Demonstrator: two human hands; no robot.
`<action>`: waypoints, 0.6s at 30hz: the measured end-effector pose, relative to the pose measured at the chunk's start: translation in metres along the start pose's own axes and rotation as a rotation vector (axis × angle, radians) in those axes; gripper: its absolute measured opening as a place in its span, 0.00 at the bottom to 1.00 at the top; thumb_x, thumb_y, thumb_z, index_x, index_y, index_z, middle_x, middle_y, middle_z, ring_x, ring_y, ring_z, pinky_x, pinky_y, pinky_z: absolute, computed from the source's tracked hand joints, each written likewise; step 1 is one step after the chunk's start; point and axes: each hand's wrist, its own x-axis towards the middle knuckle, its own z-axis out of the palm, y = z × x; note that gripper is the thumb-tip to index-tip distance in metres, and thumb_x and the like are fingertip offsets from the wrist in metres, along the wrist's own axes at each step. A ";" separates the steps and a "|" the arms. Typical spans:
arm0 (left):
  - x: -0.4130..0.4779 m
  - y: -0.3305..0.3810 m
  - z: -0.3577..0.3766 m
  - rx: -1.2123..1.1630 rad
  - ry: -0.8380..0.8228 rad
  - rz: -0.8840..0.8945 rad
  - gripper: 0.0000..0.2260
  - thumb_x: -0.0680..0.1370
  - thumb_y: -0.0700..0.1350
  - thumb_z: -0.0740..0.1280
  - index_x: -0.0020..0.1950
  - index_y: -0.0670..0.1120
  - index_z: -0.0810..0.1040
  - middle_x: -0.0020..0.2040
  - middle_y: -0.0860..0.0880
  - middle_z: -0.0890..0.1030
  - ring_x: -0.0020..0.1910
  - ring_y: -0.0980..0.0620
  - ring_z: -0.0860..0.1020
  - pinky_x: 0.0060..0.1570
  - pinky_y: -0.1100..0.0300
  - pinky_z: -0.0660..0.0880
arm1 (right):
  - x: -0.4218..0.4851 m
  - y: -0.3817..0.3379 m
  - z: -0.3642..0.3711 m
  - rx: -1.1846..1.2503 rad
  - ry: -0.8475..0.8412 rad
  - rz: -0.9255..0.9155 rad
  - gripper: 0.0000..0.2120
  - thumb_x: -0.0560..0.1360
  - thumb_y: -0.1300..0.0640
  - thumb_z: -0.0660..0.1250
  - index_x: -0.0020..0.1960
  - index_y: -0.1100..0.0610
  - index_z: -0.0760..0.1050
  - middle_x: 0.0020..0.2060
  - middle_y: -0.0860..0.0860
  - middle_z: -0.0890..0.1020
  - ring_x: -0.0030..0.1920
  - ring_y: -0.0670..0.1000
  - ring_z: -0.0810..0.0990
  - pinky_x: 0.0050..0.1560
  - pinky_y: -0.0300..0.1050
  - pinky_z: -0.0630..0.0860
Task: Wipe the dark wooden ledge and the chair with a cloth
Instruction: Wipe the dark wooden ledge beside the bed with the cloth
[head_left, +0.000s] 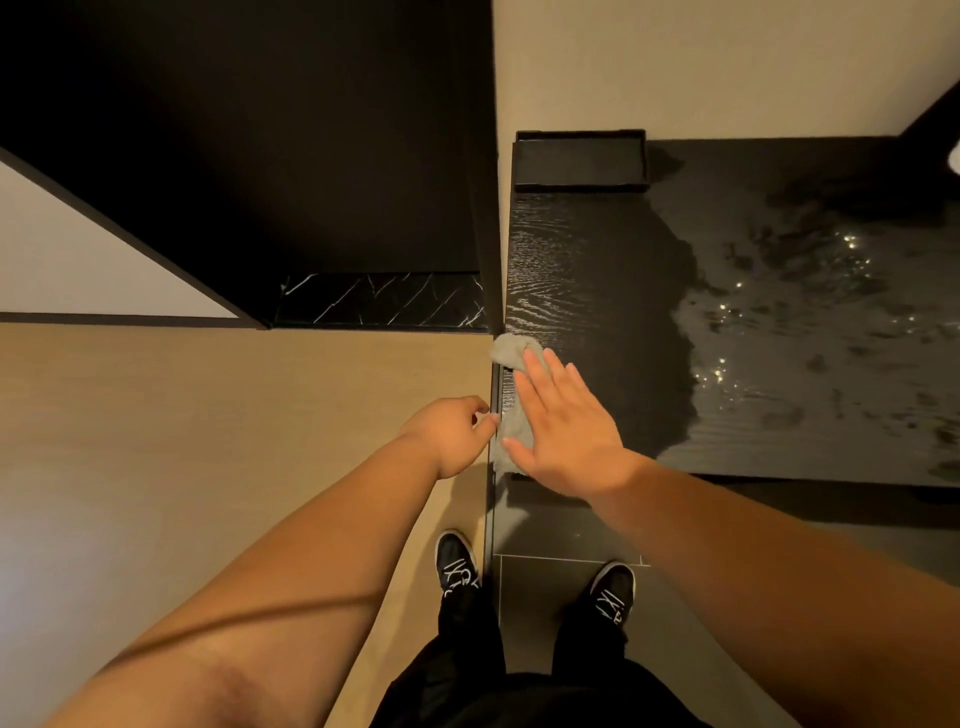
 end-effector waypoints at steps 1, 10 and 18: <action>-0.001 0.000 0.000 0.003 0.003 -0.002 0.22 0.86 0.58 0.57 0.74 0.50 0.75 0.63 0.46 0.83 0.60 0.44 0.80 0.60 0.51 0.76 | 0.010 0.004 -0.005 -0.019 -0.006 0.015 0.42 0.81 0.32 0.46 0.84 0.59 0.45 0.83 0.57 0.38 0.82 0.59 0.34 0.82 0.59 0.40; -0.003 0.019 0.001 -0.077 0.038 0.000 0.23 0.85 0.59 0.60 0.77 0.51 0.71 0.65 0.46 0.82 0.61 0.44 0.80 0.59 0.53 0.76 | -0.019 0.024 0.000 -0.033 0.006 -0.022 0.41 0.82 0.33 0.44 0.84 0.59 0.46 0.83 0.57 0.39 0.82 0.59 0.34 0.82 0.60 0.43; 0.007 0.053 0.028 -0.315 0.123 -0.036 0.41 0.79 0.63 0.63 0.83 0.61 0.40 0.70 0.44 0.79 0.60 0.40 0.81 0.62 0.45 0.77 | -0.041 0.117 0.002 0.026 0.050 0.283 0.40 0.81 0.33 0.45 0.84 0.58 0.49 0.84 0.56 0.42 0.83 0.59 0.38 0.82 0.58 0.43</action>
